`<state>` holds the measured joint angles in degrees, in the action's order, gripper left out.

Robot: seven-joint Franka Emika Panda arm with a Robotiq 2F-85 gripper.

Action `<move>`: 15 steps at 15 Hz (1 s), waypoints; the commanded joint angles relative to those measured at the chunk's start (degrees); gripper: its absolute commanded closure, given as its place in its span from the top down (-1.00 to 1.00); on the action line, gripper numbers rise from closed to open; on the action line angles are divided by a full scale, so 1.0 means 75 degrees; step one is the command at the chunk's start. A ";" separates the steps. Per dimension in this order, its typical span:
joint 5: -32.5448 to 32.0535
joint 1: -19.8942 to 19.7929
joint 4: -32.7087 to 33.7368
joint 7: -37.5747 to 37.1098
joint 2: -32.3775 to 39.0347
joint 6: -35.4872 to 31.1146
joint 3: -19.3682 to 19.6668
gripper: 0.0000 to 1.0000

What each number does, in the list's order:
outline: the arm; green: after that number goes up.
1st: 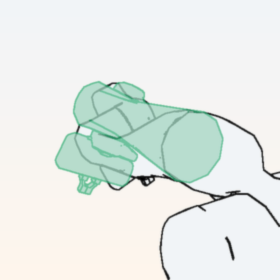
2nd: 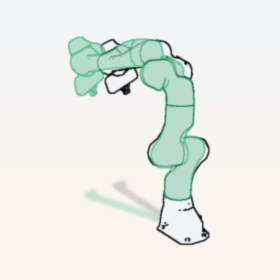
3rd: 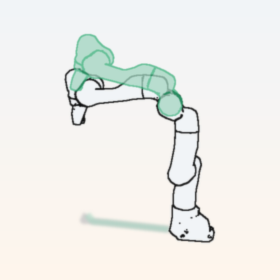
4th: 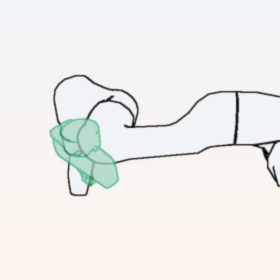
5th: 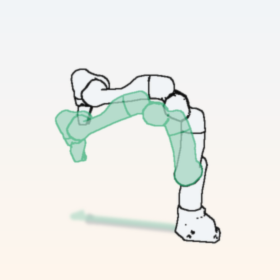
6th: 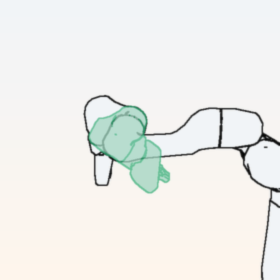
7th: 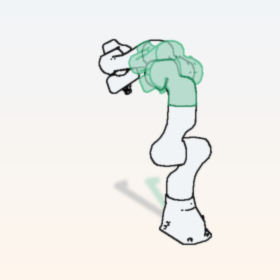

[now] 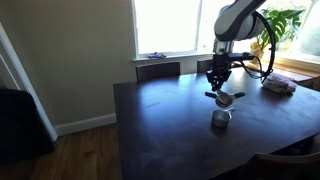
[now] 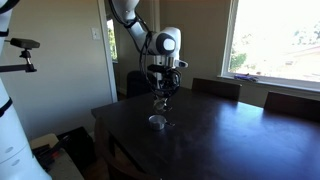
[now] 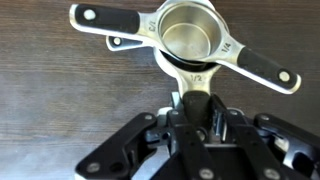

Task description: Separate the cups

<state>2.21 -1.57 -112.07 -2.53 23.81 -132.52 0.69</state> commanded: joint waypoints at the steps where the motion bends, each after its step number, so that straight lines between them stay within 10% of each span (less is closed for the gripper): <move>1: 0.0106 -0.0246 0.0146 0.0179 -0.0252 0.0504 0.0136 -0.74; 15: 0.0006 -0.1002 0.0234 0.0456 0.0550 0.0896 0.0702 -0.74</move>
<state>2.14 -8.53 -110.96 0.18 26.01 -126.68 5.63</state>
